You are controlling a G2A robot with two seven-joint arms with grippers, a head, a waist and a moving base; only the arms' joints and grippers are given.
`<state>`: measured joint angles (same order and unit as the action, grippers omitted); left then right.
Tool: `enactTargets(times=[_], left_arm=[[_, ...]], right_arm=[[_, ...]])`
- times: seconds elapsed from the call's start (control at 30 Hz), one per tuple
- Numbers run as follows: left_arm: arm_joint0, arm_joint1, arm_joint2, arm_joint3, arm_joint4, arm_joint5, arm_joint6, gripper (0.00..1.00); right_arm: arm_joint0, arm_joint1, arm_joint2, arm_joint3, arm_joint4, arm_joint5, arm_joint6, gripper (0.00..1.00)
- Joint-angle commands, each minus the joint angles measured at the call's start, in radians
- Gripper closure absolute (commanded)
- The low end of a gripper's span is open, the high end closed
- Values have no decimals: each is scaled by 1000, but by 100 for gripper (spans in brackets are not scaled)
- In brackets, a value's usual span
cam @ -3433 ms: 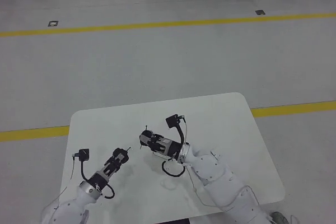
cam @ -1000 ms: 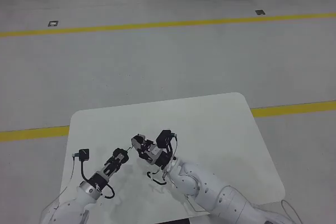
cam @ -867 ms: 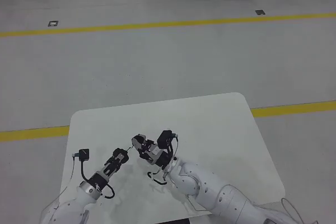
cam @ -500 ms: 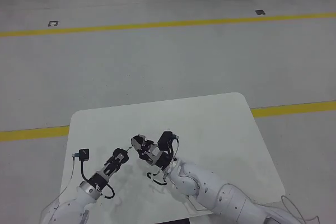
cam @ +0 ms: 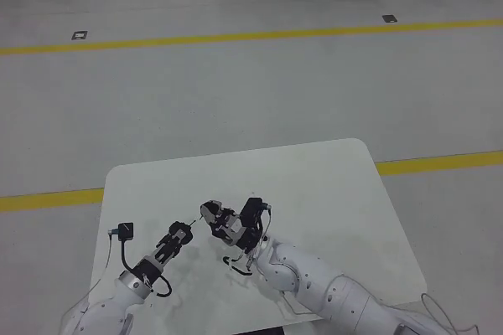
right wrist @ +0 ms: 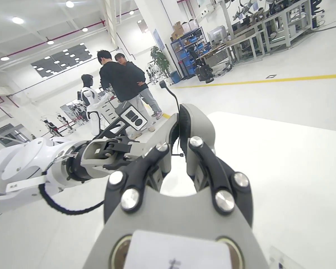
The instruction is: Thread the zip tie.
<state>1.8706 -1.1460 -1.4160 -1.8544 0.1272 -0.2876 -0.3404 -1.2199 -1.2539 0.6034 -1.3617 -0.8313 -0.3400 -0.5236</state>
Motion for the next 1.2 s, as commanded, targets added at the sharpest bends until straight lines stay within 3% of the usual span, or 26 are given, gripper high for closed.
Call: enactTargets(times=[0.0,1.17], left_arm=[[0,0,0,0,0,0,0,100],[0,0,0,0,0,0,0,100]], right_arm=[[6,-2,-5,6,0,0,-5,100],[80,4,-104,63,38,0,-49,100]])
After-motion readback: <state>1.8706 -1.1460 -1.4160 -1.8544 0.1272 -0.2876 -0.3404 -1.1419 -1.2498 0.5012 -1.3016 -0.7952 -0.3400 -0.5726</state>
